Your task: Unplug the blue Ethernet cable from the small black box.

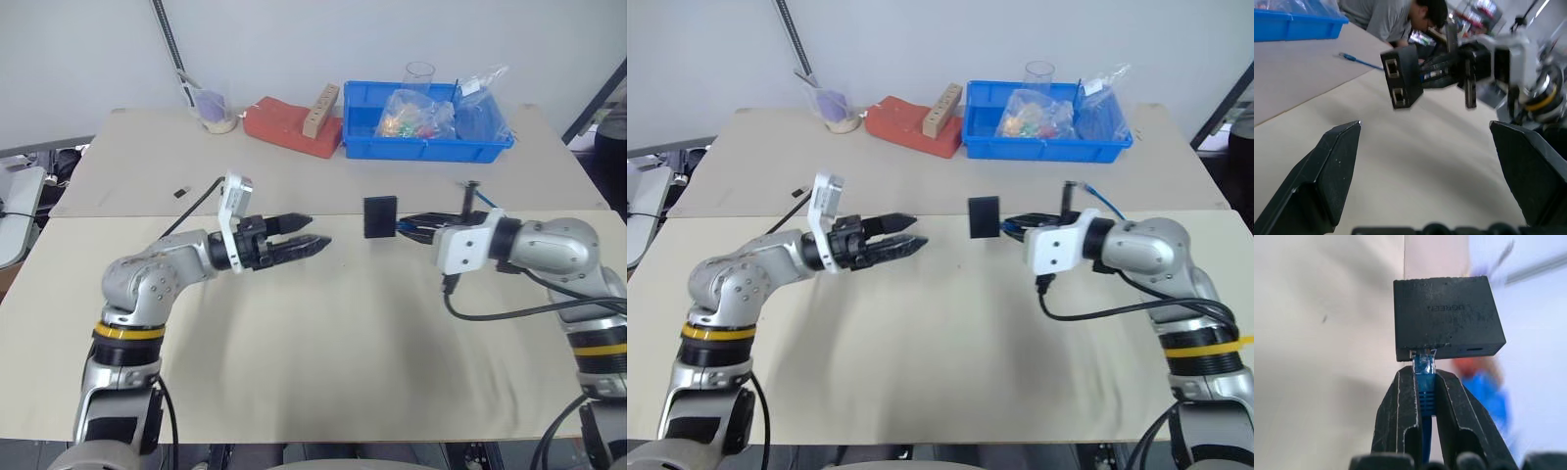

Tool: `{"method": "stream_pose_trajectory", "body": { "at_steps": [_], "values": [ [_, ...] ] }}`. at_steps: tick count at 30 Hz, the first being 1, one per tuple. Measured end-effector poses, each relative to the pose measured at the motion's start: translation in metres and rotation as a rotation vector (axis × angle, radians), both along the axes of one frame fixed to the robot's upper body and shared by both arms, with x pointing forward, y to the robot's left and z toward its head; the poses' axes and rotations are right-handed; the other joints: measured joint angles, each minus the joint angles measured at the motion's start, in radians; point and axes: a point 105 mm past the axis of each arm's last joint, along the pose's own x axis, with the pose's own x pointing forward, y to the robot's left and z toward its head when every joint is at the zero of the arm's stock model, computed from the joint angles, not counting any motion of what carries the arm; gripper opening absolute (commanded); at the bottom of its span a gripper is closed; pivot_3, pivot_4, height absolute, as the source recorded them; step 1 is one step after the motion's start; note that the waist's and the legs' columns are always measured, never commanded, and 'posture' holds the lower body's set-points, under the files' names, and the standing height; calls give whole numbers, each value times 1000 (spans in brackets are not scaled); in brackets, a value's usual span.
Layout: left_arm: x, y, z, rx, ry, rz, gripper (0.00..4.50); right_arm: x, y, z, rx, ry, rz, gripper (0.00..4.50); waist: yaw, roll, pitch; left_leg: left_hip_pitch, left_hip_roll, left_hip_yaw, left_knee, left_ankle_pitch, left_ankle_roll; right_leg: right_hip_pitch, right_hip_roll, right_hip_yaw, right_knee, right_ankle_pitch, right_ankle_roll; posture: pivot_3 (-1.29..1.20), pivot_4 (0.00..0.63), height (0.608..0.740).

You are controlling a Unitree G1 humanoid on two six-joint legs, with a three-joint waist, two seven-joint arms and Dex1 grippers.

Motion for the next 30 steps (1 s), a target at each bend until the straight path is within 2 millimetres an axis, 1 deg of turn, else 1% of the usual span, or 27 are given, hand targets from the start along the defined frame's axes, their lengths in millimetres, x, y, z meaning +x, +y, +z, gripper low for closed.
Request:
{"method": "stream_pose_trajectory", "body": {
  "at_steps": [3, 6, 9, 12, 13, 14, 15, 16, 21, 22, 26, 28, 29, 30],
  "values": [
    [7, -5, 5, -9, -20, -4, 4500, -4, 12, 5, 3, -70, 60, 61, 4, 0, 0, 0, 0, 0, 0, 0, 0, 0, 0, 0, 0, 0, 0, 0, 150, 740],
    [9, -9, 1, -3, -12, -14, 4500, -5, 16, 10, 3, -116, 85, 61, 4, 0, 0, 0, 0, 0, 0, 0, 0, 0, 0, 0, 0, 0, 0, 0, 150, 740],
    [7, -16, -1, -5, -25, -42, 3617, -8, 26, 5, 19, -114, 124, 61, 3, 0, 0, 0, 0, 0, 0, 0, 0, 0, 0, 0, 0, 0, 0, 0, 150, 740],
    [6, -19, -3, 1, -30, -54, 2280, -10, 33, 2, 14, -113, 148, 61, 0, 0, 0, 0, 0, 0, 0, 0, 0, 0, 1, 0, 0, 0, 0, 0, 150, 740],
    [6, -20, -3, -2, -30, -56, 1679, -9, 33, 2, 7, -119, 150, 61, -1, 0, 0, 0, 0, 0, 0, 0, 0, 0, 1, 0, 0, 0, 0, 0, 150, 740],
    [6, -20, -3, -3, -29, -57, 1169, -9, 34, 3, 6, -123, 153, 61, -2, 0, 0, 0, 0, 0, 0, 0, 0, 0, 0, 0, 0, 0, 0, 0, 150, 740],
    [6, -20, -3, -5, -29, -61, 778, -9, 35, 4, 3, -127, 154, 61, -3, 0, 0, 0, 0, 0, 0, 0, 0, 0, 1, 0, 0, 0, 0, 0, 150, 740],
    [6, -20, -2, -7, -32, -62, 497, -8, 35, 5, 2, -128, 154, 61, -4, 0, 0, 0, 0, 0, 0, 0, 0, 0, 1, 0, 0, 0, 0, 0, 150, 740],
    [7, -20, -2, -3, -33, -61, 509, -7, 36, 4, 6, -119, 155, 61, -5, 0, 0, 0, 0, 0, 0, 0, 0, 0, 0, 0, 0, 0, 0, 0, 150, 740],
    [7, -20, -3, 0, -34, -62, 509, -7, 36, 4, 6, -108, 158, 1120, -5, 0, 0, 0, 0, 0, 0, 0, 0, 0, 1, 0, 0, 0, 0, 0, 150, 740],
    [5, -20, -5, 24, -48, -82, 509, -10, 38, 1, 58, 81, 167, 2439, -7, 0, 0, 0, 0, 0, 0, 0, 0, 0, 1, 0, 0, 0, 0, 0, 150, 740],
    [2, -21, -4, 26, -76, -110, 509, -14, 39, 1, 94, 203, 174, 3185, -7, 0, 0, 0, 1, 0, 0, 0, 0, 0, 1, 0, 0, 0, 0, 0, 150, 740],
    [1, -20, -4, 32, -87, -121, 509, -15, 39, 2, 118, 276, 166, 3475, -6, 0, 0, 0, 0, 0, 0, 0, 0, 0, 1, 0, 0, 0, 0, 0, 150, 740],
    [0, -20, -4, 46, -102, -135, 509, -14, 37, 2, 161, 377, 145, 3814, -6, 0, 0, 0, 0, -1, 0, 0, 0, 0, 1, 0, 0, 0, 0, 0, 150, 740]
  ]
}}
